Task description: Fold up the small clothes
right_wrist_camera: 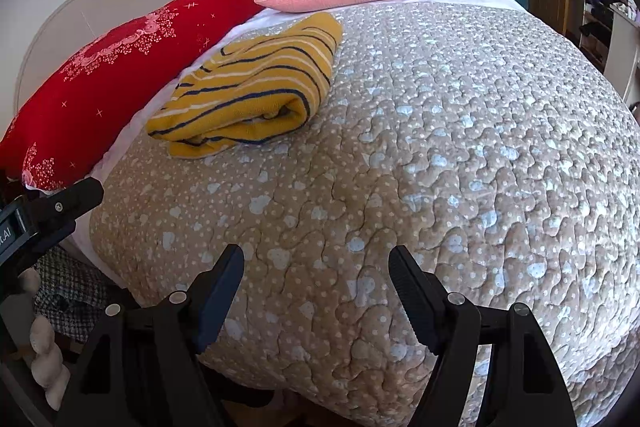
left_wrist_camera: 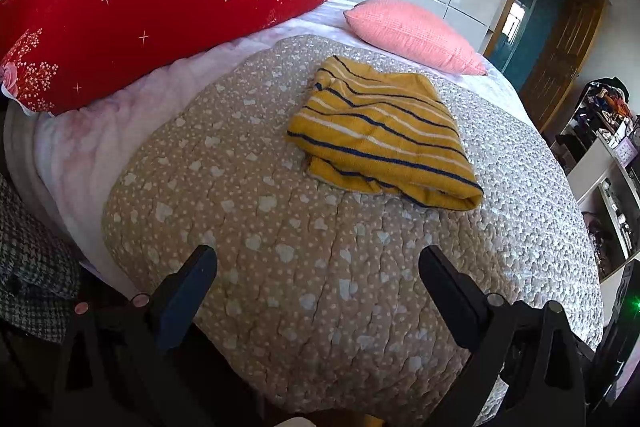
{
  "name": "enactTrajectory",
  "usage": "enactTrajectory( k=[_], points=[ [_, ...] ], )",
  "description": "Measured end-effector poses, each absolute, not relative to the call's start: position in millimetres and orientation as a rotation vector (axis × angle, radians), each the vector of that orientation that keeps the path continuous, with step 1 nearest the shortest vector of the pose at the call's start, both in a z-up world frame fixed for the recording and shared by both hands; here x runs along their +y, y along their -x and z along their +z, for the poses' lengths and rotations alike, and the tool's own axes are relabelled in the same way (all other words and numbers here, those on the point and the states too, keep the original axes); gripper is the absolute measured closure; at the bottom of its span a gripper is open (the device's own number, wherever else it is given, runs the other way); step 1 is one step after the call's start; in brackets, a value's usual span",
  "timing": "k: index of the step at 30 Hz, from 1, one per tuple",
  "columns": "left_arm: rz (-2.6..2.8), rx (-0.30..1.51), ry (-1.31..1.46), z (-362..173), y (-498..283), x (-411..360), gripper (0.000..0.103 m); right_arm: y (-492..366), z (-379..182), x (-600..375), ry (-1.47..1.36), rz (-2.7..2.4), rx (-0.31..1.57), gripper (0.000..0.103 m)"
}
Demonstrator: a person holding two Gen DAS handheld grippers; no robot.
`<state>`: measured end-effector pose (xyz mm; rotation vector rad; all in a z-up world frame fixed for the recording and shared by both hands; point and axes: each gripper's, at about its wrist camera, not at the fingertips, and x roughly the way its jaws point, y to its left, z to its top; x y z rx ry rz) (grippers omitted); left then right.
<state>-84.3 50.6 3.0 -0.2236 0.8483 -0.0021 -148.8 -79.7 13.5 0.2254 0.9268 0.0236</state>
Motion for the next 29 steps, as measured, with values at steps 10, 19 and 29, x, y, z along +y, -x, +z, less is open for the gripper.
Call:
enactTrajectory(
  k=[10, 19, 29],
  points=[
    [-0.020, 0.869, 0.243, -4, 82, 50, 0.002, 146, 8, -79, -0.219, 0.029, 0.942, 0.024],
    [-0.052, 0.880, 0.276, -10, 81, 49, 0.002, 144, 9, -71, -0.160, 0.043, 0.934, 0.024],
    [-0.048, 0.895, 0.240, -14, 82, 46, 0.002, 125, 11, -55, -0.038, 0.061, 0.959, 0.023]
  ],
)
